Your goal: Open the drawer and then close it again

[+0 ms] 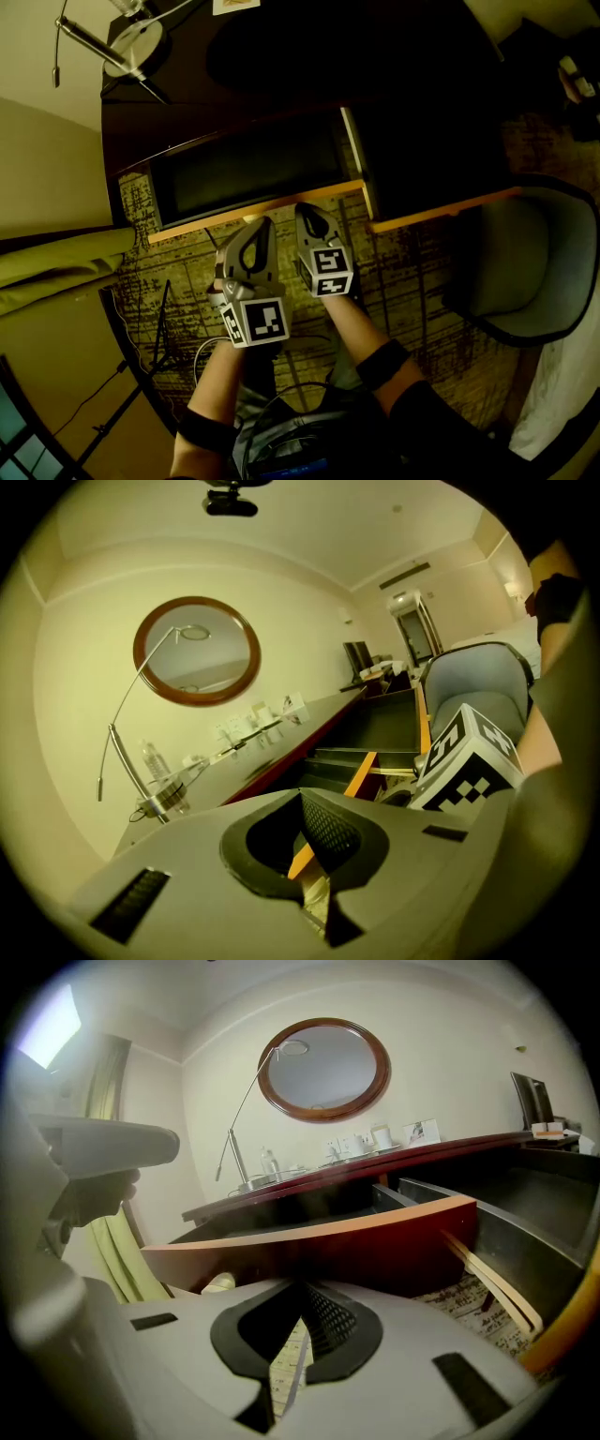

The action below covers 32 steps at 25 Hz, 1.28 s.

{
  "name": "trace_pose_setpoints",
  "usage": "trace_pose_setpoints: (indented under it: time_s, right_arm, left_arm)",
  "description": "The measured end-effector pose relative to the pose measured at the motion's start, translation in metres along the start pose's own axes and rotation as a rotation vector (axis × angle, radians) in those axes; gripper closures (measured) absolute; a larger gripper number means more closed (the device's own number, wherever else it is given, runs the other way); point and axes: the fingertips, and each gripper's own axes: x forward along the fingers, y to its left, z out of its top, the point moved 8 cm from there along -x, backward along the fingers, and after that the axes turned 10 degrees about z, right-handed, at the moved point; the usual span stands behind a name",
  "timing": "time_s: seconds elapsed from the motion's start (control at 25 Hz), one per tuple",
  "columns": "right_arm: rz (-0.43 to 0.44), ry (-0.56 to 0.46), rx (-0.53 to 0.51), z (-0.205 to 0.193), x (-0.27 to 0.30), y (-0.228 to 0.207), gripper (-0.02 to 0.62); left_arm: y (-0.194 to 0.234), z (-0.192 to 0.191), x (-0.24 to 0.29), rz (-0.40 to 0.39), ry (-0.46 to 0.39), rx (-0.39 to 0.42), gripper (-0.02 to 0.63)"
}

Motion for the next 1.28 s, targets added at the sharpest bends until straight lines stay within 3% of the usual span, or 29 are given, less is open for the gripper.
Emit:
trace_pose_setpoints:
  time_s: [0.4,1.28]
  right_arm:
    - [0.024,-0.026,-0.014,0.047,0.059,-0.018,0.591]
    - [0.03,-0.015,-0.046,0.092,0.139,-0.053,0.588]
  left_arm:
    - [0.025,0.003,0.032,0.087,0.0,-0.017,0.6]
    - [0.057,-0.011,0.034,0.244,0.082,-0.049,0.6]
